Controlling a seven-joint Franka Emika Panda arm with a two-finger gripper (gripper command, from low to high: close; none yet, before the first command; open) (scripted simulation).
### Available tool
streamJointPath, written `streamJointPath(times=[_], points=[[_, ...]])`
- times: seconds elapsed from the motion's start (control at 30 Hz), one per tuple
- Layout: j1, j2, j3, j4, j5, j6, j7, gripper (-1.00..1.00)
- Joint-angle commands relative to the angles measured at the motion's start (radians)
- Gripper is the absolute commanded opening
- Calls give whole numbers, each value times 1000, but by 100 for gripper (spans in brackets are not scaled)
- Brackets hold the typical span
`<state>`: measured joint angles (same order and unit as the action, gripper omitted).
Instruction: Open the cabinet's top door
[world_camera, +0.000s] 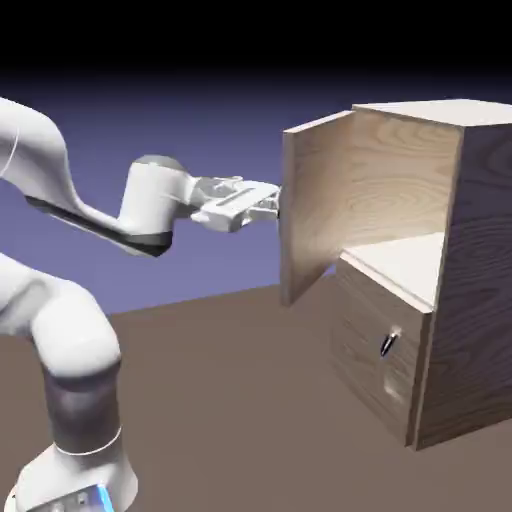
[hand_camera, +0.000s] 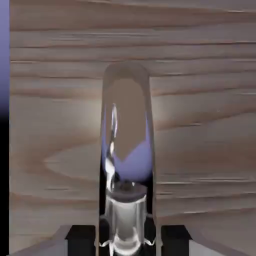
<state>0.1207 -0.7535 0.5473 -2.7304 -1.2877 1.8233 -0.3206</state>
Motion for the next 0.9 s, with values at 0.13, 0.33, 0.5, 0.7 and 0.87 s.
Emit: streamJointPath(times=[0.13,0.33,0.5,0.7,0.87], points=[[-45,122,152,128,141,-217,15,-100],[-143,301,329,310,242,-477,63,-100],[-233,475,471,463,273,-694,129,-100],[-266,692,571,608,259,-926,229,-100],[-203,873,570,725,244,-1107,323,-100]])
